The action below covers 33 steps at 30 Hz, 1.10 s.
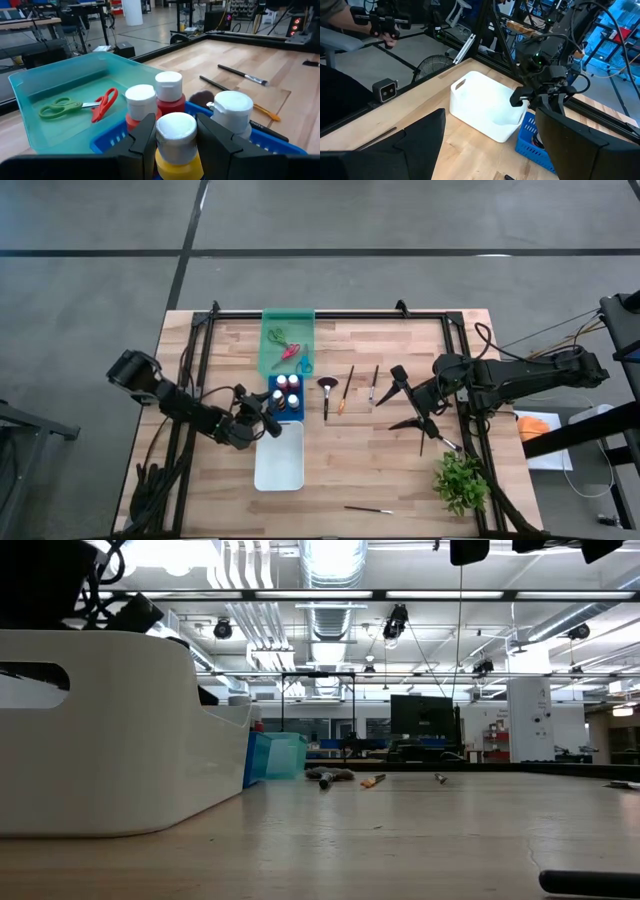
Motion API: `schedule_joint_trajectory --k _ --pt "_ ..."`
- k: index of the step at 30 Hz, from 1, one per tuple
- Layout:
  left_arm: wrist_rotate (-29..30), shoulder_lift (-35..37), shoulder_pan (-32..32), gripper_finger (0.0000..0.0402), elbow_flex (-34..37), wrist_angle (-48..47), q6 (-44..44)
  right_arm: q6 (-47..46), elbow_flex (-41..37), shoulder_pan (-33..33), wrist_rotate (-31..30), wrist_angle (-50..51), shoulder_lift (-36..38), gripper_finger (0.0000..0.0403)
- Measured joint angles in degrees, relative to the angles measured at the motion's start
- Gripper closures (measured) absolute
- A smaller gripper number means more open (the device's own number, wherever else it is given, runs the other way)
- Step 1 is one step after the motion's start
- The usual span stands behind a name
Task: Pick & Place Paint Supplies
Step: Put the yellow paint bottle into the blue bin, then put the black highlighter brush into the white bin
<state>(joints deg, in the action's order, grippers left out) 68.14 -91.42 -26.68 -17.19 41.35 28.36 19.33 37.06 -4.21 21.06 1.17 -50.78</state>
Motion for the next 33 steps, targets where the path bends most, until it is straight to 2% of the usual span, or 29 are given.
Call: schedule_joint_trajectory --k 7,13,17,26,33 --pt "0.47 -1.73 0.00 0.0284 -0.09 1.81 0.56 0.00 0.00 0.00 -0.03 0.03 0.00 0.0096" --pt "1.06 -1.65 -0.13 0.0184 0.02 1.81 0.79 -0.10 0.00 0.02 -0.04 0.40 0.00 0.0096" --pt "1.34 -1.64 -0.17 0.0146 -0.06 2.33 0.81 -0.15 0.00 0.02 -0.04 0.95 0.00 0.0096" --pt "1.74 -1.14 -0.28 0.0136 -0.11 4.29 -1.44 -0.32 -0.02 0.02 -0.04 1.61 0.00 0.0096" --pt "1.92 3.72 -0.39 0.0136 -0.11 4.32 -6.69 -0.33 -0.01 -0.02 -0.04 1.57 0.00 0.0096"
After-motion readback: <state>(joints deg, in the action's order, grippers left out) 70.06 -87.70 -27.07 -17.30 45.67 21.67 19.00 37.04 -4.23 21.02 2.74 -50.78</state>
